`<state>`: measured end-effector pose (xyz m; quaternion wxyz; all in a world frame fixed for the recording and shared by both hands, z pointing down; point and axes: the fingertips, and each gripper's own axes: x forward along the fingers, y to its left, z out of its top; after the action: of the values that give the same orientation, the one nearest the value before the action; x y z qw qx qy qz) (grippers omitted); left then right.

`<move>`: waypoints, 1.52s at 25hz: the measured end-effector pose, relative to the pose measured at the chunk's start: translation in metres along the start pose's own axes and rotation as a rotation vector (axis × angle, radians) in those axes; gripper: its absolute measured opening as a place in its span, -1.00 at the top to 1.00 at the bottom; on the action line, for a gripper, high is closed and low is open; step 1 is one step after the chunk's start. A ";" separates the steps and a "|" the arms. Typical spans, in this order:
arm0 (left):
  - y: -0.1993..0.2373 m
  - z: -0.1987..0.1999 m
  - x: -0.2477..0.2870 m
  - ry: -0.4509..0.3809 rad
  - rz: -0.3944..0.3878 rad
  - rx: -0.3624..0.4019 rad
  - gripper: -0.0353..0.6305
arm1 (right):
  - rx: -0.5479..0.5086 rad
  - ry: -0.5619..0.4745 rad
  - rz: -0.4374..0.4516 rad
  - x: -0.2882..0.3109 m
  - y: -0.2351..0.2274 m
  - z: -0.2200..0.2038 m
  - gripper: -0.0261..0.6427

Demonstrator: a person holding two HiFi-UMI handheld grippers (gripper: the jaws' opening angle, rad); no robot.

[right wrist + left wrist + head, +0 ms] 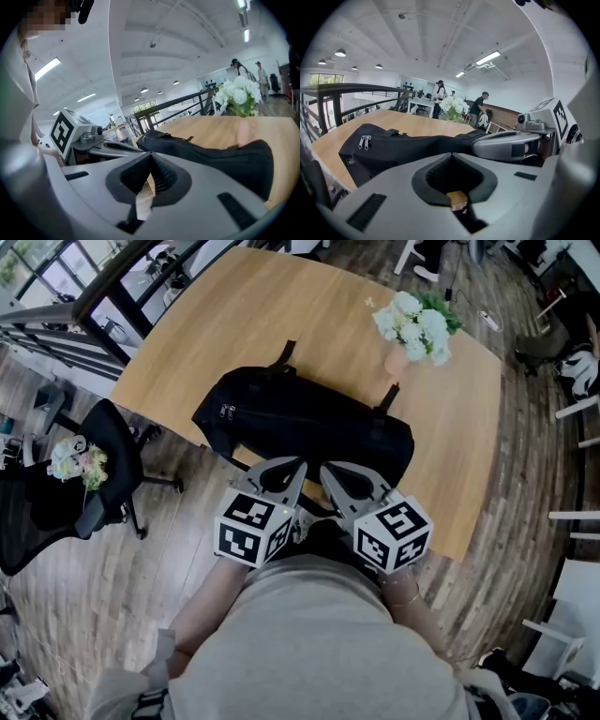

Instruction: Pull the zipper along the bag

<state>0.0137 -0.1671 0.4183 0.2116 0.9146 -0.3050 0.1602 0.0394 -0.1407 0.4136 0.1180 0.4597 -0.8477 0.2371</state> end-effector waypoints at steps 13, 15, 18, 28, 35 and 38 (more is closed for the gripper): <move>-0.003 -0.002 0.001 0.013 -0.019 -0.014 0.83 | -0.006 0.006 -0.027 0.000 -0.004 -0.003 0.90; -0.005 -0.002 0.002 0.016 -0.026 -0.015 0.83 | -0.007 0.004 -0.029 0.000 -0.004 -0.001 0.90; -0.006 -0.003 0.002 0.019 -0.031 -0.015 0.83 | -0.008 0.000 -0.039 0.000 -0.005 -0.001 0.90; -0.006 -0.005 0.003 0.016 -0.027 -0.008 0.83 | -0.022 0.005 -0.027 0.001 -0.002 -0.004 0.90; -0.003 -0.009 0.003 0.033 -0.021 0.006 0.83 | -0.015 0.031 0.002 0.003 0.002 -0.008 0.90; -0.005 -0.008 0.005 0.038 -0.026 0.018 0.83 | -0.012 0.044 -0.015 0.003 -0.002 -0.011 0.90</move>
<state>0.0196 -0.1618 0.4255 0.2110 0.9171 -0.2878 0.1776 0.0389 -0.1384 0.4249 0.1410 0.4600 -0.8428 0.2411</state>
